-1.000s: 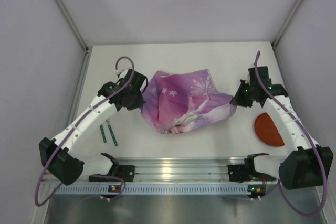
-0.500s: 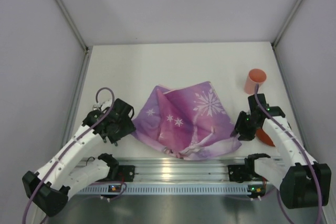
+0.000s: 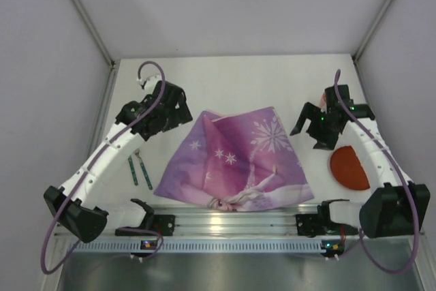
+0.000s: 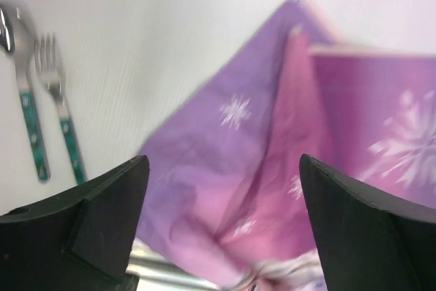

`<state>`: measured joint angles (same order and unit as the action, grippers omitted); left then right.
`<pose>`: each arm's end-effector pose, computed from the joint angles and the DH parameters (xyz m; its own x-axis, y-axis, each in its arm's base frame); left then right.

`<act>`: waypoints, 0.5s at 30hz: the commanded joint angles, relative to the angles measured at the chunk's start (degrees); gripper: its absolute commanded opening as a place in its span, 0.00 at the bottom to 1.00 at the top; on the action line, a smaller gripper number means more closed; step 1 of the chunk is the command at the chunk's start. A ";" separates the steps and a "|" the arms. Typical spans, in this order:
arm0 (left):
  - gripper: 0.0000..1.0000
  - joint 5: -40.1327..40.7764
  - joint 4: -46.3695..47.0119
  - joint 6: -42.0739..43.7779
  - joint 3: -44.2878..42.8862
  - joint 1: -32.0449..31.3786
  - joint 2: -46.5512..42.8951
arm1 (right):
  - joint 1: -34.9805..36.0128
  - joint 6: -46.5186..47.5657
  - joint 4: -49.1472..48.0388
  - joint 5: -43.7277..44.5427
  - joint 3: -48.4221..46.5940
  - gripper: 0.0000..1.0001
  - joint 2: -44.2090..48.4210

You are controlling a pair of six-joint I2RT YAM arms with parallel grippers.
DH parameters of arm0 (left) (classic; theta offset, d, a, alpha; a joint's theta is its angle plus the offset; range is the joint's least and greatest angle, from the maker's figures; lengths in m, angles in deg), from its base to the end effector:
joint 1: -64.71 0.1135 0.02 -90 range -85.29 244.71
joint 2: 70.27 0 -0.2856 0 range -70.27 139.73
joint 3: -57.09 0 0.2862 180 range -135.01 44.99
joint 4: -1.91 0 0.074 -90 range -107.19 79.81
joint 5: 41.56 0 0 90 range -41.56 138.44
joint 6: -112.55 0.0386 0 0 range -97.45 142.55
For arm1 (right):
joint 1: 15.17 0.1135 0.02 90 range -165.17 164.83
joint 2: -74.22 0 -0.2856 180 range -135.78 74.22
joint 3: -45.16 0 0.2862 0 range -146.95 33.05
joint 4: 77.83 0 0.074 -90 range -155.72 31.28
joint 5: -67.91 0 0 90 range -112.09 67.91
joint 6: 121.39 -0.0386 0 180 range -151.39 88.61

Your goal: Set the dinner table for one person

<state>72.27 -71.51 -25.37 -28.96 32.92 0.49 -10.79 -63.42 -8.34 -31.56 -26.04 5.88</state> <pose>0.2289 -0.1235 0.3658 -0.7068 -0.3607 -0.6085 -0.3343 0.9284 -0.1619 0.2437 0.0250 0.2903 -0.8504 0.4595 -0.2562 0.3664 0.8667 0.3384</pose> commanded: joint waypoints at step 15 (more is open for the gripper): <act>0.93 -30.41 39.95 21.11 4.26 17.99 26.33 | 3.09 3.82 -15.11 -10.04 -25.89 1.00 -38.26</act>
<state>51.70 -40.67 -7.89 -23.76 50.23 25.03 -8.52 -61.39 -21.15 -39.52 -47.13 -29.74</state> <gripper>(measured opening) 0.920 0.996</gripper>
